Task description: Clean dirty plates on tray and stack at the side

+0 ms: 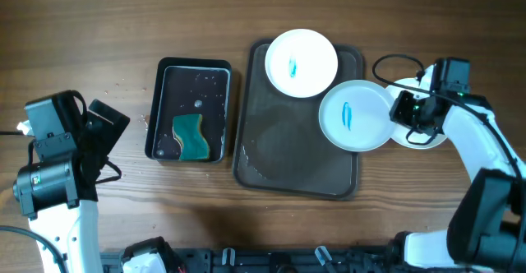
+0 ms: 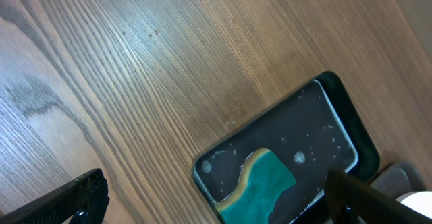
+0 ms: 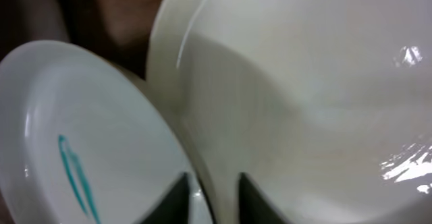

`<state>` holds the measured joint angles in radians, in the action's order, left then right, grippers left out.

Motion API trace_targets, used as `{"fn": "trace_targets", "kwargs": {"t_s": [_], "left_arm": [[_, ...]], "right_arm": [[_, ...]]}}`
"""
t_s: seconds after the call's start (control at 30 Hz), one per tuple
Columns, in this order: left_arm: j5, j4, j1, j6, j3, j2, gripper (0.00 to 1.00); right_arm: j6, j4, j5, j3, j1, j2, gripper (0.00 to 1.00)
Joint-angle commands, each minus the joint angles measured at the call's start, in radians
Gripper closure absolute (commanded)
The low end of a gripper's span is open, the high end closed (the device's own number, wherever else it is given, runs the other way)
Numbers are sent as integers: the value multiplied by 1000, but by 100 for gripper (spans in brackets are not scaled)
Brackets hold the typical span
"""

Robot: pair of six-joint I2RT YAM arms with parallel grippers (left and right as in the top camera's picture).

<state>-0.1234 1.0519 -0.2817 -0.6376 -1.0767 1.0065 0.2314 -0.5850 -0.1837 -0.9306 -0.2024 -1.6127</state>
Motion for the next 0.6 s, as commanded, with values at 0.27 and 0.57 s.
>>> {"fn": "trace_targets", "kwargs": {"t_s": [0.27,0.57], "left_arm": [[-17,0,-6,4,-18,-10,0],[-16,0,-6,4,-18,-10,0]], "right_arm": [[-11,-204,-8,-31,2,177,96],[-18,-404,-88,3,109,398,96]]}}
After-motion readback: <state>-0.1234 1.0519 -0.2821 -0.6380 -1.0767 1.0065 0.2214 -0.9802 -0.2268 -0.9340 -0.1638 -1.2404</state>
